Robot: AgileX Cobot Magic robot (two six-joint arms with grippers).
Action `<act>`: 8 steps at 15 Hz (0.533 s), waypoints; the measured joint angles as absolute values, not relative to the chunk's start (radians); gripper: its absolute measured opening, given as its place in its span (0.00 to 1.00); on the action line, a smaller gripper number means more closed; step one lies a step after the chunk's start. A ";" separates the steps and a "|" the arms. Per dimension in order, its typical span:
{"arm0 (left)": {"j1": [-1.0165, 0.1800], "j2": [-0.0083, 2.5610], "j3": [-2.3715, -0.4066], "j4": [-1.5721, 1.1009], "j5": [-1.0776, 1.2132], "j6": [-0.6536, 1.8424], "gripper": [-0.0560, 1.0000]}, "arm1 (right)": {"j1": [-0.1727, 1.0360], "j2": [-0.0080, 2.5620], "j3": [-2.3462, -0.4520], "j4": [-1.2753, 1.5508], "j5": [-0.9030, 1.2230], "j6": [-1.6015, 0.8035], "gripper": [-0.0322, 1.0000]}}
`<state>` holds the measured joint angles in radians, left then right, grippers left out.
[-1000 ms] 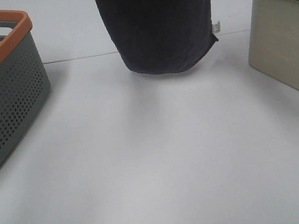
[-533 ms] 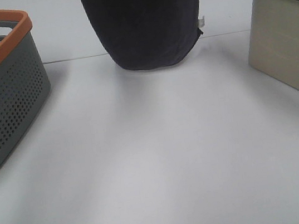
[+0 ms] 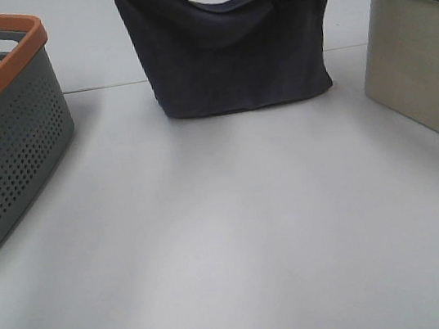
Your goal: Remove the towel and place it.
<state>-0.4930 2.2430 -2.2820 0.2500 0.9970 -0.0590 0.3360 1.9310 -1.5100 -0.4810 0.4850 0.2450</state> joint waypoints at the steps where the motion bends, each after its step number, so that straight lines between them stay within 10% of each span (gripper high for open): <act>1: -0.493 2.244 -2.282 0.216 1.060 -0.030 0.05 | 0.336 1.932 -1.510 -0.329 0.559 0.136 0.03; 8: -0.493 2.278 -2.109 -0.043 1.212 0.095 0.05 | 0.336 1.946 -1.510 0.042 1.107 -0.240 0.03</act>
<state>-0.4930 2.2780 -2.1090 -0.0430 1.2120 0.0950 0.3360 1.9460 -1.5100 0.0420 1.1070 -0.2400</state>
